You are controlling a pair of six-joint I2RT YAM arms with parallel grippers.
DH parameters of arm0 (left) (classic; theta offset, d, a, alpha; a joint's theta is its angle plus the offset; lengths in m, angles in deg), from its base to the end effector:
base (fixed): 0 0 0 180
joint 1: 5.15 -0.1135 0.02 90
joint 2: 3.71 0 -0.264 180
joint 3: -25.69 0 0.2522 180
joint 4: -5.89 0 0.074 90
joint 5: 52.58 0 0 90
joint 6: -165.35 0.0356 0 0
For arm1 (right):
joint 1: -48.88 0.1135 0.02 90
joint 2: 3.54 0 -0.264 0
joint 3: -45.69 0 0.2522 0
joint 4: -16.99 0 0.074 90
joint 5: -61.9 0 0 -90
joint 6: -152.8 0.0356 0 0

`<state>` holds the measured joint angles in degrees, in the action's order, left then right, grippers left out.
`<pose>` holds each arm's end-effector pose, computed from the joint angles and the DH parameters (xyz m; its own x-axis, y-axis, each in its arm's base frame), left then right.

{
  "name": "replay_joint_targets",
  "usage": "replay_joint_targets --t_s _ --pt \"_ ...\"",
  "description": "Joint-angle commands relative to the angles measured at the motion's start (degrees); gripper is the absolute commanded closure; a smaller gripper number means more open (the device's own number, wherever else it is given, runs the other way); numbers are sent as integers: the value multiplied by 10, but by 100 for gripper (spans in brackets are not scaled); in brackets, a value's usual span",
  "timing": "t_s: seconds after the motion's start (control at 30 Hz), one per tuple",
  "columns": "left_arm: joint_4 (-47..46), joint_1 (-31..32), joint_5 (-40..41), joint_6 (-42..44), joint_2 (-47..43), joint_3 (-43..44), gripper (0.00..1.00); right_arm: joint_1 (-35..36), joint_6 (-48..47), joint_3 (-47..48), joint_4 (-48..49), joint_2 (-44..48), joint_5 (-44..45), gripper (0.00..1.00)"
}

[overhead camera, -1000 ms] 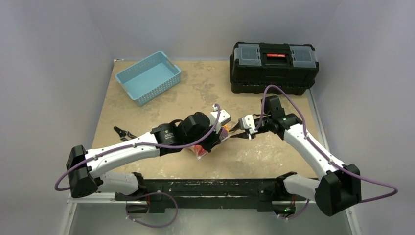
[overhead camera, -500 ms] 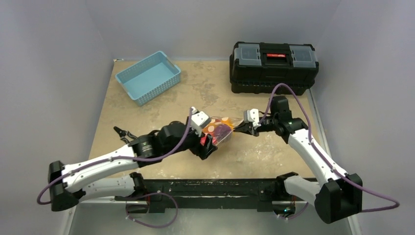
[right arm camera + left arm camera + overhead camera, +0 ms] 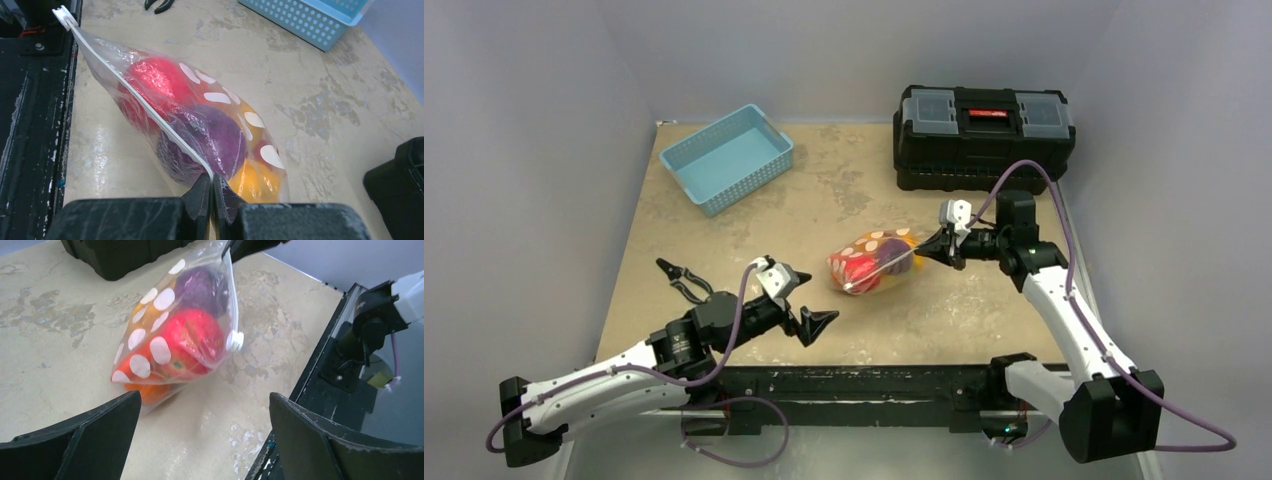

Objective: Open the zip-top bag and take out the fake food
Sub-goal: Pick up the zipper food storage bag at the center of the board.

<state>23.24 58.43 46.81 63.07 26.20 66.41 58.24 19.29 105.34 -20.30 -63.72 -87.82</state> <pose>0.0707 -0.1293 0.2800 -0.2221 -0.0246 -0.9747 0.7821 0.5925 -0.1931 0.2057 0.0651 0.2838 0.0811 -0.3385 -0.9375 -0.9642 0.2117 -0.1598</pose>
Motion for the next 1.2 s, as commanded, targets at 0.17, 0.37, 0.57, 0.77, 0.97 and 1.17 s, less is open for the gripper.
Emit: replay_joint_targets --t_s 0.17,0.37,0.57,0.77,0.97,1.17 --pt "-95 3 -10 59 -49 -50 0 -22 49 27 27 22 -2 100" --pt "-171 3 -46 139 -10 -87 0 -27 73 22 47 20 -3 100" --pt "-274 4 -59 212 58 -105 0 -32 91 16 64 20 -9 100" --pt "-424 4 -64 258 123 -143 0 -34 98 13 70 20 -12 100" --pt "-526 4 -47 275 203 -143 0 -34 100 11 74 17 -12 100" --pt "-625 4 -24 286 262 -138 2 -34 100 9 76 17 -12 100"
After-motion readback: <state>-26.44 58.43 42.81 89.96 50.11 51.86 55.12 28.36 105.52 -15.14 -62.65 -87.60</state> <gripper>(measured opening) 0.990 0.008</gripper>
